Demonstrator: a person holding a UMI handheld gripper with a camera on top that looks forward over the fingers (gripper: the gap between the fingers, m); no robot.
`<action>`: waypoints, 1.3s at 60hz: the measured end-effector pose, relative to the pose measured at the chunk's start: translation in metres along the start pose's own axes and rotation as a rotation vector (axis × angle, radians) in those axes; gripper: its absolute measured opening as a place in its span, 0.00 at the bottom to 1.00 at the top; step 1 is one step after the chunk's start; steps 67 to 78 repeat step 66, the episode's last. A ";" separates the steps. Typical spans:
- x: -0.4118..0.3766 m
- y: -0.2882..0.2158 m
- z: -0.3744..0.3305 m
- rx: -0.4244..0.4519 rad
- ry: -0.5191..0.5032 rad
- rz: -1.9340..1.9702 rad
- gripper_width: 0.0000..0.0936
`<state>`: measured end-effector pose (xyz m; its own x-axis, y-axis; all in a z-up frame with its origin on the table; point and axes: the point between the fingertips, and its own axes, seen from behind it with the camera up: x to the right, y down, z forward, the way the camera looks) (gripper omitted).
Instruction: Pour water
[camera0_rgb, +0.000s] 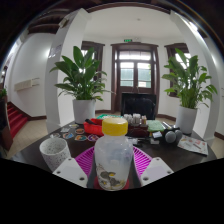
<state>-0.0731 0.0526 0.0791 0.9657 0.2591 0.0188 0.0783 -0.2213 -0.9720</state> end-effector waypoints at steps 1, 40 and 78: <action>0.000 0.001 0.000 -0.006 0.001 -0.001 0.60; -0.003 0.008 -0.183 -0.040 0.262 0.087 0.89; 0.008 -0.017 -0.230 0.042 0.310 0.131 0.89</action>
